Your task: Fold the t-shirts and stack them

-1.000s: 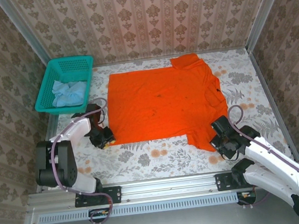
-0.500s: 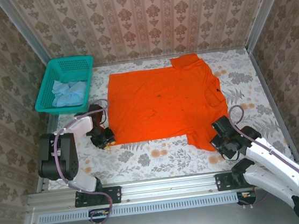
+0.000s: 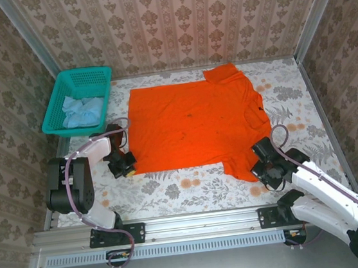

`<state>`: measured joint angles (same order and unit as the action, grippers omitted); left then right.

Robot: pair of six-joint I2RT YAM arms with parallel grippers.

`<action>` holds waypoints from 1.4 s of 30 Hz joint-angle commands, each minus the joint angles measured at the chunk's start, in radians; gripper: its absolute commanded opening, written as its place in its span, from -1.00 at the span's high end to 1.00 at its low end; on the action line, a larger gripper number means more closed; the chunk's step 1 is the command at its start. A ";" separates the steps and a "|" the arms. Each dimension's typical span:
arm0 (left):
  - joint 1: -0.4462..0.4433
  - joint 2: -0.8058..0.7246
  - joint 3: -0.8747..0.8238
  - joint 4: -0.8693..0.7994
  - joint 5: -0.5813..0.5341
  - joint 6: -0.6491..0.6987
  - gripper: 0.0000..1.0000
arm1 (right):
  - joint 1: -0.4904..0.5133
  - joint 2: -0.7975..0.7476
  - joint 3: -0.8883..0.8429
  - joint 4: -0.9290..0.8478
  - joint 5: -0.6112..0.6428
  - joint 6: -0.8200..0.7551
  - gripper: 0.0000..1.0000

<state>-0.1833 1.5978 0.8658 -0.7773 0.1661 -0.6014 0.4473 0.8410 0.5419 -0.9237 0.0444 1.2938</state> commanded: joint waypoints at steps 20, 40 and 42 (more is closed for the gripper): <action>-0.006 -0.034 0.249 -0.178 0.025 0.102 1.00 | -0.055 0.117 0.269 0.027 -0.020 -0.211 1.00; 0.066 0.386 0.788 -0.174 0.075 0.002 1.00 | -0.323 0.959 0.999 0.136 0.054 -0.628 1.00; 0.078 0.409 0.800 -0.184 0.075 -0.004 1.00 | -0.325 1.025 1.050 0.130 0.055 -0.634 1.00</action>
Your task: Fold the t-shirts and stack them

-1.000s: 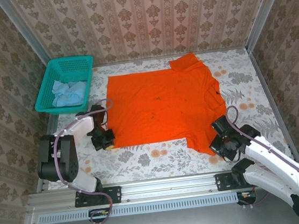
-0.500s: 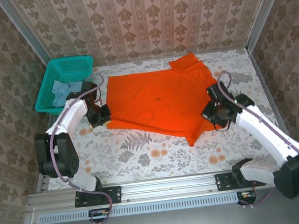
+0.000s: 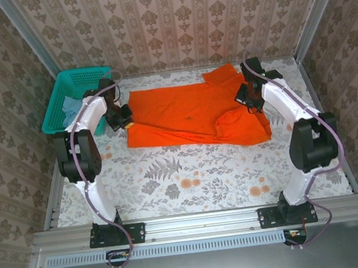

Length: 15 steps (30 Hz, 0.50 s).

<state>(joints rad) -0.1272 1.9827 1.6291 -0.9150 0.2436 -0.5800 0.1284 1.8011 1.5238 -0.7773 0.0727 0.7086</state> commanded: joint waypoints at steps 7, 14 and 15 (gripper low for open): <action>0.037 0.067 0.038 -0.047 -0.006 -0.018 0.86 | -0.007 0.275 0.267 -0.080 0.036 -0.087 1.00; 0.043 0.072 0.043 -0.040 -0.023 -0.048 0.59 | -0.020 0.431 0.513 -0.217 0.037 -0.147 0.76; 0.043 0.065 0.042 -0.038 -0.024 -0.052 0.49 | -0.028 0.447 0.559 -0.253 0.041 -0.155 0.54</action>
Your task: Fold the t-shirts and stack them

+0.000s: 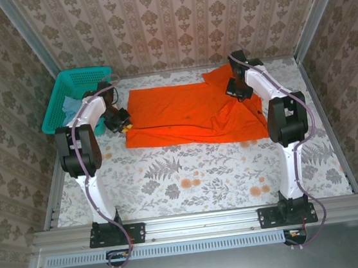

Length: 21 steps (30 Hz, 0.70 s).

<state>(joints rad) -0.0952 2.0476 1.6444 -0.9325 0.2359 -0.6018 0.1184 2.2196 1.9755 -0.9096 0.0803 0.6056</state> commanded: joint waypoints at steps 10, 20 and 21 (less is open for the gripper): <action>-0.057 -0.193 -0.051 -0.005 -0.072 0.005 -0.30 | -0.133 -0.300 -0.237 -0.070 -0.131 -0.116 -0.28; -0.194 -0.185 -0.222 0.156 0.055 0.025 0.21 | -0.159 -0.634 -0.832 0.215 -0.399 -0.013 0.53; -0.196 -0.168 -0.224 0.159 0.044 0.031 0.22 | -0.160 -0.631 -0.857 0.233 -0.406 0.000 0.54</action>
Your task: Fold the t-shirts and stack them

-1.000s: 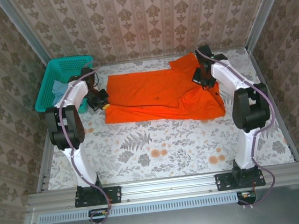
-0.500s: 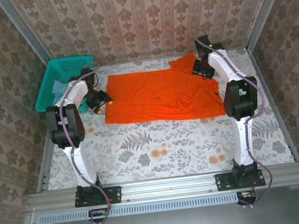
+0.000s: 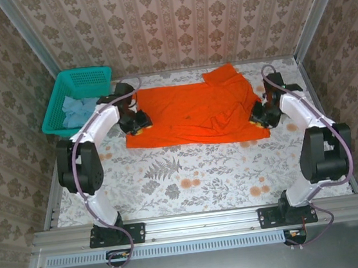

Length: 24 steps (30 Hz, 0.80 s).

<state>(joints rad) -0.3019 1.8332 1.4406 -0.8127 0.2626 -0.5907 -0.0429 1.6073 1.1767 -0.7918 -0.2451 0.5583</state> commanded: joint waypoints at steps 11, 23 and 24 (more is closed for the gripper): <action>0.075 0.077 -0.206 0.056 -0.194 0.053 0.22 | -0.032 0.170 -0.133 0.179 0.047 0.090 0.23; 0.137 -0.010 -0.378 0.065 -0.252 0.063 0.21 | -0.070 0.109 -0.259 0.164 0.076 0.098 -0.19; 0.137 -0.022 -0.393 0.065 -0.248 0.063 0.22 | -0.073 0.098 -0.270 0.164 0.068 0.097 -0.20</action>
<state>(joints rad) -0.1898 1.8080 1.1152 -0.6853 0.0998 -0.5526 -0.0875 1.7054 0.9680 -0.5552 -0.2600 0.6556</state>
